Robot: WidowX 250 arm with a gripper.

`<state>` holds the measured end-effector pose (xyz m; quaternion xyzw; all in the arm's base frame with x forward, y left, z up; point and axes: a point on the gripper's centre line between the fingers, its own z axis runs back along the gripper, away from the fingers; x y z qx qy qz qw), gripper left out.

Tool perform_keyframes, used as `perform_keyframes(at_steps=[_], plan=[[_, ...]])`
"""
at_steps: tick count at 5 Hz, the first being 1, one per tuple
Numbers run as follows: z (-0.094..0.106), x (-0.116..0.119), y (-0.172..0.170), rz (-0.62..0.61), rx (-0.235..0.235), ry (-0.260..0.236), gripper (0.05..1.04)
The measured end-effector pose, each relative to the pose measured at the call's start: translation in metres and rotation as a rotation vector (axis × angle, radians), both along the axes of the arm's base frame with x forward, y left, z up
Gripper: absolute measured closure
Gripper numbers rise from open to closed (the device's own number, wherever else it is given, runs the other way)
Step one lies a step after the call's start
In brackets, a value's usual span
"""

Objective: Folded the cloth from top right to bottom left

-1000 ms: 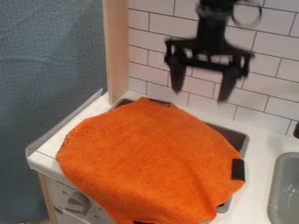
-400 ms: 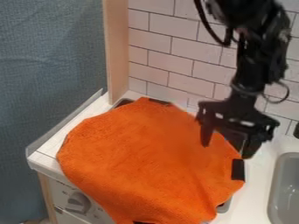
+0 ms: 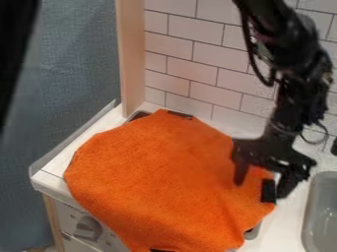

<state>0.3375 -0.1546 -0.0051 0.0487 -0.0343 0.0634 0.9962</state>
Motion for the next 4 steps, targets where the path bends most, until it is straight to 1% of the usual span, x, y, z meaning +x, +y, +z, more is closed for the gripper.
perform_keyframes(at_steps=[1, 2, 3, 4], plan=[[-0.008, 0.007, -0.015, -0.032, 0.025, -0.006, 0.084], [-0.012, 0.015, -0.016, -0.032, 0.044, -0.018, 0.084], [-0.017, 0.018, -0.014, -0.034, 0.068, -0.004, 0.084], [-0.022, 0.016, -0.015, -0.029, 0.066, 0.004, 0.152]])
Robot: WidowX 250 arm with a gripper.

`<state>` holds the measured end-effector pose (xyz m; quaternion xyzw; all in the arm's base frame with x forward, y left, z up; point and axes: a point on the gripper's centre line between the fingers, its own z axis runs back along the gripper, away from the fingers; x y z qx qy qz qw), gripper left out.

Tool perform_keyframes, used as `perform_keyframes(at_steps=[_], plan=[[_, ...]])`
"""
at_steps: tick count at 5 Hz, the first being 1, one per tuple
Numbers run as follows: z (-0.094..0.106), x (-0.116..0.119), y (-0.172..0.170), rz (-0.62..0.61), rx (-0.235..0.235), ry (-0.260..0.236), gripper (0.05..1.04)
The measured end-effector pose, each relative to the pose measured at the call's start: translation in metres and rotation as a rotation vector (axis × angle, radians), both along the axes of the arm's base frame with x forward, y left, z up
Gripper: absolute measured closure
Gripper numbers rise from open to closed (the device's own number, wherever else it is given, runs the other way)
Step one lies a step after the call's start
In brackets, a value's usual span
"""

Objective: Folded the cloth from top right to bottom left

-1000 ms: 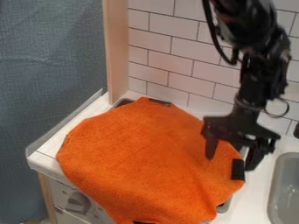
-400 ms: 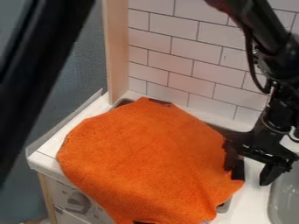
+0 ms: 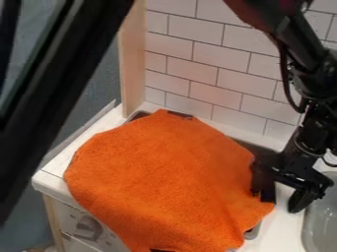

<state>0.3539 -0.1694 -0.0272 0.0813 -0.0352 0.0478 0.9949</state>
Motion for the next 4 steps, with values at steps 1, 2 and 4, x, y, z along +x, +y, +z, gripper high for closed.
perform_keyframes(at_steps=[1, 2, 4], plan=[[-0.0004, 0.0003, 0.0002, 0.009, 0.004, -0.006, 0.463], [0.0002, 0.0008, 0.0011, 0.012, 0.006, -0.007, 0.747], [0.0020, -0.0062, 0.0019, -0.002, -0.008, 0.004, 1.000]])
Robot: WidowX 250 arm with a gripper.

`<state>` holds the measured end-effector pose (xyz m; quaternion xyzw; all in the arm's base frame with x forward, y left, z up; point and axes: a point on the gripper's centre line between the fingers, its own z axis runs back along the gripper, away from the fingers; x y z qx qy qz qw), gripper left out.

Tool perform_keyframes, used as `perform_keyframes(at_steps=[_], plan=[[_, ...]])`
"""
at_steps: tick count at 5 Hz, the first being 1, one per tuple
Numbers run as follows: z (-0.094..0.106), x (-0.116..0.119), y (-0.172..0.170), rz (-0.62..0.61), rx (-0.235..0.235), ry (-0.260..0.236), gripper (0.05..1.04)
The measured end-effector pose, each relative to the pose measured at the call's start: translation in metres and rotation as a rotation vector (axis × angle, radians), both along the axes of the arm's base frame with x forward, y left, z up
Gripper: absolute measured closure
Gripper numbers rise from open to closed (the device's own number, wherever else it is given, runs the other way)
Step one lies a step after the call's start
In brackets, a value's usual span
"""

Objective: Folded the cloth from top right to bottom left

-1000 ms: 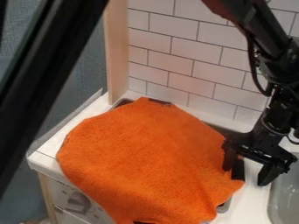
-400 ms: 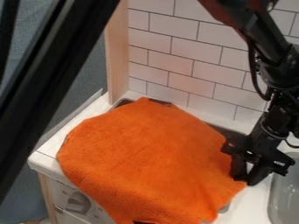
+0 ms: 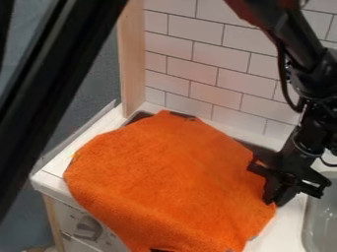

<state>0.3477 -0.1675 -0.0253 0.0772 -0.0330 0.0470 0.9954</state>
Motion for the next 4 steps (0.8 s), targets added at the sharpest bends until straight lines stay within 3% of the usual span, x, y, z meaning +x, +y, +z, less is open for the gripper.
perform_keyframes(at_steps=[1, 3, 4], plan=[[0.022, -0.001, -0.003, -0.024, -0.046, -0.040, 1.026], [0.077, 0.004, -0.013, -0.163, -0.181, -0.100, 1.030], [0.093, 0.000, 0.007, -0.192, -0.214, -0.080, 1.030]])
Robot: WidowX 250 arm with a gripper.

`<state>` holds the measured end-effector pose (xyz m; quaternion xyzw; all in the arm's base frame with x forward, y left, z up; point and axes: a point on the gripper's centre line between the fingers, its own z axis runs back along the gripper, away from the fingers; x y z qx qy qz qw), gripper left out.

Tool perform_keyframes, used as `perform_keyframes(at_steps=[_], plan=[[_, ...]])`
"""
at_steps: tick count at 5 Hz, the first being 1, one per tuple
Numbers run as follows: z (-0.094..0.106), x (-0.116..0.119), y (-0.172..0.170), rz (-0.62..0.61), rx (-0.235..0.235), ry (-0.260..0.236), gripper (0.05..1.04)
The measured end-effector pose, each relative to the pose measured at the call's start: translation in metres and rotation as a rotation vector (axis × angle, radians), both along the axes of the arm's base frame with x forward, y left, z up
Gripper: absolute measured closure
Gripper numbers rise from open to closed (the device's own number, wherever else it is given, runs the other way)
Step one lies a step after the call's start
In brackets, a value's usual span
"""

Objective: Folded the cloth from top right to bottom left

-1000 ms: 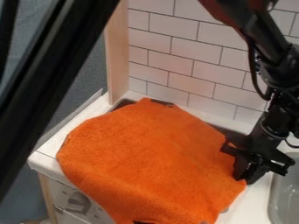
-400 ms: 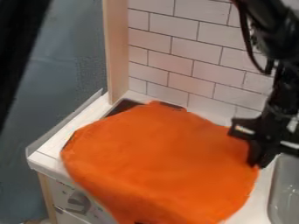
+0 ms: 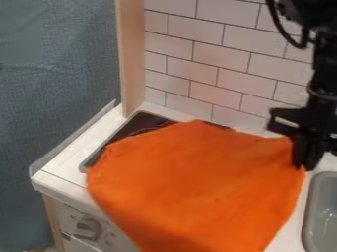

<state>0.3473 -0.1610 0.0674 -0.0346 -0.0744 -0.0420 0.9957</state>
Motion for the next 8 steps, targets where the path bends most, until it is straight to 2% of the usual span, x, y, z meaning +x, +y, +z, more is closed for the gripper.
perform_keyframes(at_steps=[1, 2, 3, 4, 5, 6, 7, 8], plan=[[0.016, -0.002, 0.050, 0.076, -0.012, 0.005, 1.030], [0.021, -0.013, 0.075, 0.083, -0.023, 0.057, 1.030], [0.017, -0.015, 0.111, 0.068, -0.066, 0.097, 1.030], [0.009, -0.018, 0.126, 0.047, -0.065, 0.137, 1.030], [-0.012, -0.021, 0.138, 0.002, -0.064, 0.190, 1.030], [-0.035, -0.023, 0.156, -0.063, -0.039, 0.221, 1.030], [-0.046, -0.028, 0.164, -0.100, -0.012, 0.221, 1.030], [-0.054, -0.033, 0.176, -0.078, -0.002, 0.243, 1.005]])
